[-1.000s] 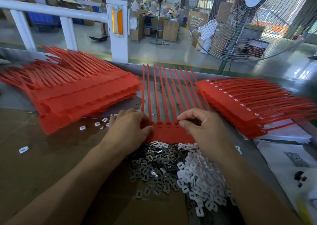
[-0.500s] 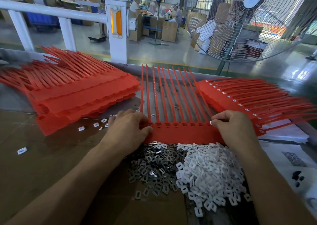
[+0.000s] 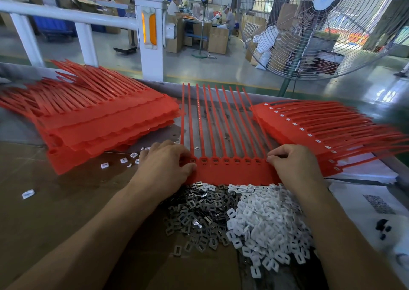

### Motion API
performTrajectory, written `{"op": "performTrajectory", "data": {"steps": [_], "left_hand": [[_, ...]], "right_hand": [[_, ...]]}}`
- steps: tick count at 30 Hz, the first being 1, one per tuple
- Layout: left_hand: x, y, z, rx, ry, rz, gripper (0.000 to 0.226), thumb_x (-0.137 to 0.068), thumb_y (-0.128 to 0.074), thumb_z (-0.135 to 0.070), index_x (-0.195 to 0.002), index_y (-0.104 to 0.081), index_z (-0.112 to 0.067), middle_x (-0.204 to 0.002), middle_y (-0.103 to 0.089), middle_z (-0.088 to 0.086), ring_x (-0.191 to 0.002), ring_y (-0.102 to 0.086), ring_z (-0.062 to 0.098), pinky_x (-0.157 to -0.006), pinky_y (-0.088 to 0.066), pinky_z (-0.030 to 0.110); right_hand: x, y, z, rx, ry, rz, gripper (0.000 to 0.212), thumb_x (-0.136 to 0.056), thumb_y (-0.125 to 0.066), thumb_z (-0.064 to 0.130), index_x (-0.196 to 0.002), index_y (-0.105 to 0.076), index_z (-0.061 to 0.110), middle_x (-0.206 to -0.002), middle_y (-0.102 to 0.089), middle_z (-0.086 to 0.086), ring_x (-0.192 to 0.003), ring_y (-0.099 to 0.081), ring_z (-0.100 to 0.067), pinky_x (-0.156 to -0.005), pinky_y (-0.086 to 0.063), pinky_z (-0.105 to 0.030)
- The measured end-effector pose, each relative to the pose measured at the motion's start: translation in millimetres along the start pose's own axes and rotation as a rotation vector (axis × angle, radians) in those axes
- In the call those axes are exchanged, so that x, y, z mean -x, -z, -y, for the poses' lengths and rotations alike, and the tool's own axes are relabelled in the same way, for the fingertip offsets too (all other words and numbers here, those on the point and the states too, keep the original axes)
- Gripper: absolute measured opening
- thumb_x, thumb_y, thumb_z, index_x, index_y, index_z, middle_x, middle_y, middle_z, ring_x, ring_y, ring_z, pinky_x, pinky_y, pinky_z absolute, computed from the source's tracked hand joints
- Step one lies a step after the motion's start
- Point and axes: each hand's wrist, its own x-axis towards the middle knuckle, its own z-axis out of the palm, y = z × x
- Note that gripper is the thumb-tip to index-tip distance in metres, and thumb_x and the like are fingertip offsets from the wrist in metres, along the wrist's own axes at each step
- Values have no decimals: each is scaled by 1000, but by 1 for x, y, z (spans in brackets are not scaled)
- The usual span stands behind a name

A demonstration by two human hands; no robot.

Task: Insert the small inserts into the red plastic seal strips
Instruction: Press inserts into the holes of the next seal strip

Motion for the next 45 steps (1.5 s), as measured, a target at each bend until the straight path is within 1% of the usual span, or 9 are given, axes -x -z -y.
{"op": "performTrajectory", "data": {"steps": [6,11,18,22,26,30,32,37,45], "left_hand": [[0,0,1,-3,-2,2,34,-92,-62,-53,-122,-65,-38,-125,-56,-12,-123,-44,16,-108,-26,43],[0,0,1,-2,-3,-2,34,-92,-62,-54,-122,-65,-38,-125,-57,-12,-122,-44,16,-107,-27,43],[0,0,1,-3,0,5,35,-93,-61,-54,-124,-64,-38,-127,-56,-12,-124,-43,16,-109,-25,43],[1,1,1,-5,0,4,35,-92,-62,-54,-123,-65,-38,-127,-56,-12,-125,-44,16,-108,-26,43],[1,1,0,-5,-3,3,33,-92,-62,-53,-121,-66,-38,-125,-57,-11,-123,-45,17,-109,-27,45],[1,1,-1,-3,0,2,33,-93,-62,-53,-122,-66,-37,-124,-57,-11,-123,-45,17,-109,-26,44],[0,1,-1,-6,1,7,34,-93,-61,-53,-123,-65,-37,-126,-57,-11,-124,-44,17,-110,-26,45],[1,2,-1,0,-1,12,35,-93,-61,-54,-123,-65,-37,-127,-56,-12,-124,-44,16,-110,-25,44],[1,2,-1,-3,4,14,35,-93,-61,-54,-123,-65,-37,-126,-56,-11,-124,-44,17,-111,-26,45]], "right_hand": [[0,-1,-2,22,25,1,22,-89,-75,16,-74,-73,32,-71,-66,22,-70,-60,6,-59,-37,-11],[0,-1,-3,26,16,2,13,-91,-74,15,-85,-82,23,-68,-63,23,-67,-59,4,-58,-37,-14],[2,2,-1,75,9,4,17,-94,-68,13,-101,-83,18,-88,-78,2,-52,-54,0,-48,-33,-10],[4,5,1,73,-7,12,20,-93,-65,11,-93,-82,22,-63,-67,14,-42,-56,3,-40,-34,-14],[6,8,3,93,-9,21,23,-91,-63,13,-87,-81,28,-66,-68,17,-51,-58,8,-50,-37,-24],[5,9,2,101,-15,34,23,-90,-65,17,-78,-78,32,-55,-66,19,-47,-57,3,-50,-35,-25],[5,9,1,121,-21,48,21,-91,-65,19,-82,-80,32,-54,-65,17,-45,-56,-2,-51,-36,-24],[7,10,2,122,-1,40,22,-92,-62,18,-96,-82,27,-76,-72,16,-56,-58,-5,-56,-41,-26],[10,13,10,106,27,-3,22,-93,-61,17,-89,-80,28,-71,-70,18,-52,-61,-5,-54,-43,-26]]}}
